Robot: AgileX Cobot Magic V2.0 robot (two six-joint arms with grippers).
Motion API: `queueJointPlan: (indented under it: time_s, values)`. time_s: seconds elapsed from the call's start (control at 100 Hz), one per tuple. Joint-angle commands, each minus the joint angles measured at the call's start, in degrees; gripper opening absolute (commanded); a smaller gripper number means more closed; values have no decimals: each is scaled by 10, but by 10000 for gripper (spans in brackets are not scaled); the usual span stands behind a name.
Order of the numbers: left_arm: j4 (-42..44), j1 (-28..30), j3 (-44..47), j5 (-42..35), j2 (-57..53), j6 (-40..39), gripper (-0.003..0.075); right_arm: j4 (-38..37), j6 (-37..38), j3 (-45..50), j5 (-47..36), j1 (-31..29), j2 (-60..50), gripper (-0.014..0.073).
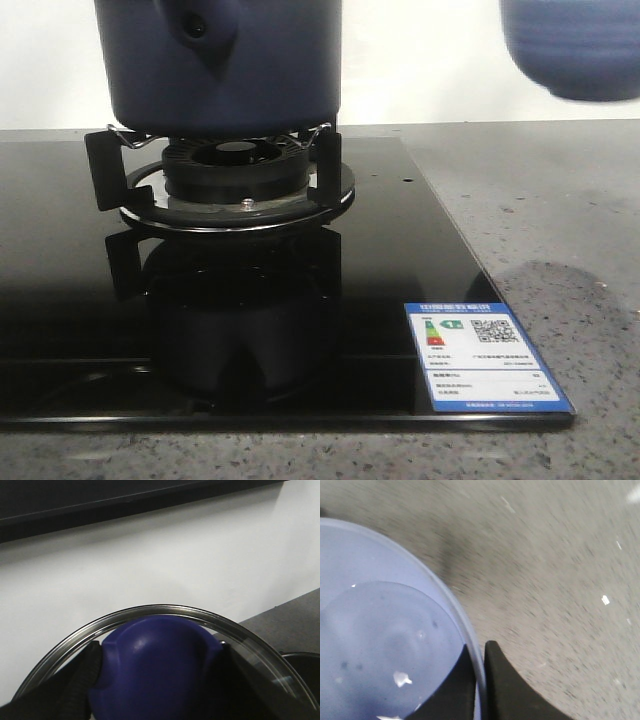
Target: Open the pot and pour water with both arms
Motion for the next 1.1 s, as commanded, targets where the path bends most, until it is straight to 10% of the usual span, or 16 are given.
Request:
queueJointPlan:
  time_s: [0.0, 0.54, 1.09]
  values:
    - [-41, 9, -22, -26, -13, -7, 315, 12, -2, -60, -8, 20, -15, -60]
    - [-41, 15, -22, -45, -9, -7, 315, 14, -2, -348, 25, 226, 126, -60]
    - [-81, 67, -22, -44, -9, -7, 315, 0, -17, -302, -244, 292, 156, -60]
